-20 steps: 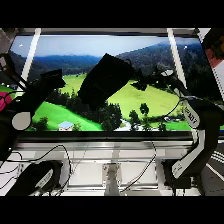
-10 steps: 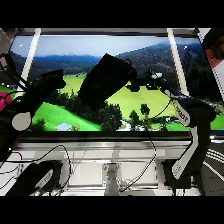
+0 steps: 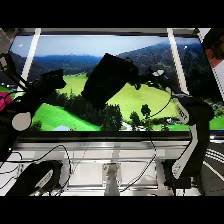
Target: Fold the clothes and pants, and hang the long-sleeved shirts on hangers.
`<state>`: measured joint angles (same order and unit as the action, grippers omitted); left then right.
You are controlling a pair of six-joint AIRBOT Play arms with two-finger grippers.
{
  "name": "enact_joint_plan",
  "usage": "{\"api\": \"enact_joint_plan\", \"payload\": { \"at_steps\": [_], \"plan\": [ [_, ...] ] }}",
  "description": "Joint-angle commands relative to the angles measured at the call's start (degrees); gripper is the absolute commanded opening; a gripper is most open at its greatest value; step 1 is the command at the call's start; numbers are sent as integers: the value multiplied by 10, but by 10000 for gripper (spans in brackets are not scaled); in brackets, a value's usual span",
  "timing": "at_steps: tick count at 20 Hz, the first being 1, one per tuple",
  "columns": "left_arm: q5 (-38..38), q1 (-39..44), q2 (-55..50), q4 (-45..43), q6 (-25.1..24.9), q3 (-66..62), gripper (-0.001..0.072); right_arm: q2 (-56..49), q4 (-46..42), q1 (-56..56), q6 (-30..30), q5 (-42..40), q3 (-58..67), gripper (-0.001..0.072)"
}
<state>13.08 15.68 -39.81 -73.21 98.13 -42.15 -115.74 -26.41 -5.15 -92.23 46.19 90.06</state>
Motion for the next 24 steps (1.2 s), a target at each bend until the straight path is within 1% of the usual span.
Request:
{"api": "enact_joint_plan", "payload": {
  "at_steps": [1, 2, 3, 6, 8, 11, 14, 19, 21, 24],
  "plan": [
    [0, 0, 0, 0, 0, -1, 22, 27, -121, 58, -59, 55, 2, 4],
    [0, 0, 0, 0, 0, -1, 22, 43, -191, 84, -94, 83, 2, 4],
    [0, 0, 0, 0, 0, -1, 22, 59, -251, 110, -110, 114, 2, 4],
    [0, 0, 0, 0, 0, 0, 22, 108, -414, 200, -136, 208, 0, 4],
    [0, 0, 0, 0, 0, 0, 22, 136, -485, 263, -131, 267, -2, 4],
    [0, 0, 0, 0, 0, 0, 22, 164, -564, 361, -99, 340, -3, 4],
    [0, 0, 0, 0, 0, 0, 23, 185, -602, 456, -87, 380, -4, 4],
    [0, 0, 0, 0, 0, 0, 23, 211, -648, 600, -86, 419, -8, 5],
    [0, 0, 0, 0, 0, 0, 23, 214, -666, 645, -86, 431, -8, 5],
    [0, 0, 0, 0, 0, 0, 22, 214, -666, 685, -86, 440, -8, 18]
  ]
}}
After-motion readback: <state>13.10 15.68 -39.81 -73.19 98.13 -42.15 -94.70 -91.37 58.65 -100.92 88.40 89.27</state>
